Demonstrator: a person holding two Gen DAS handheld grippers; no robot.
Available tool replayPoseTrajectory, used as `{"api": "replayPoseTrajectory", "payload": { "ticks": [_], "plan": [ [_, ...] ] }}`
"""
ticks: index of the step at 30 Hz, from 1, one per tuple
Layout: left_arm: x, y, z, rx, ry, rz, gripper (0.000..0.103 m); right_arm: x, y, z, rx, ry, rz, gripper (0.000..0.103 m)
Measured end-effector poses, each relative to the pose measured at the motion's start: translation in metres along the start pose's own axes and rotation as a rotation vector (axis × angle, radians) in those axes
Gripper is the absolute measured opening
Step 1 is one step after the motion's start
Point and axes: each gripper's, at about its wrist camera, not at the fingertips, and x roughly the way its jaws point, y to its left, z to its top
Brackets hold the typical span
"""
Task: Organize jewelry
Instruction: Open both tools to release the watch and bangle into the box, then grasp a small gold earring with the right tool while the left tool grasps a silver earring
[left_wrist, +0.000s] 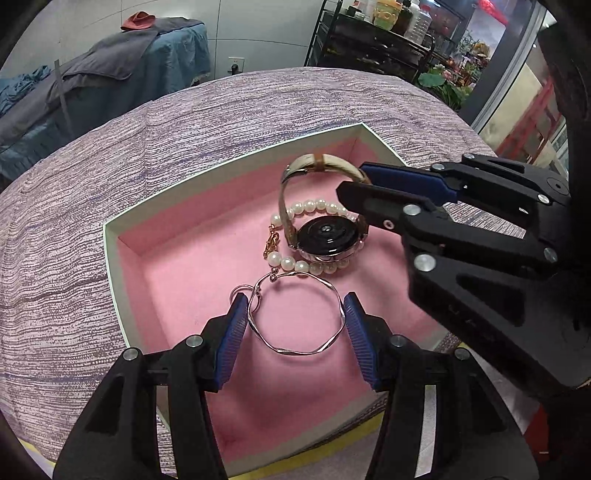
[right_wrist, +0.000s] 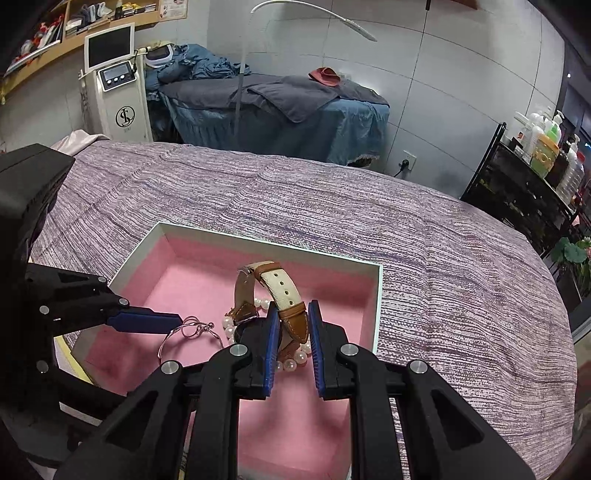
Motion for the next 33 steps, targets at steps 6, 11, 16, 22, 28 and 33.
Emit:
{"api": "replayPoseTrajectory", "payload": {
  "ticks": [6, 11, 16, 22, 28, 33],
  "plan": [
    [0.006, -0.007, -0.001, 0.053, -0.009, 0.071, 0.055, 0.009, 0.002, 0.001, -0.013, 0.007, -0.011, 0.015],
    [0.003, -0.003, 0.0, 0.053, -0.029, 0.091, 0.07, 0.008, 0.002, -0.002, -0.025, 0.008, -0.006, 0.016],
    [-0.007, -0.003, -0.002, 0.066, -0.06, 0.116, 0.076, 0.003, 0.001, -0.005, -0.022, -0.003, -0.003, 0.024],
    [-0.033, -0.015, -0.014, 0.095, -0.146, 0.151, 0.087, -0.016, -0.005, -0.006, -0.002, -0.061, 0.001, 0.045],
    [-0.065, -0.024, -0.039, 0.088, -0.242, 0.191, 0.096, -0.04, -0.014, -0.014, 0.053, -0.089, 0.017, 0.057],
    [-0.078, -0.027, -0.072, 0.082, -0.281, 0.206, 0.097, -0.067, -0.008, -0.037, 0.064, -0.107, 0.049, 0.062]
  ]
}}
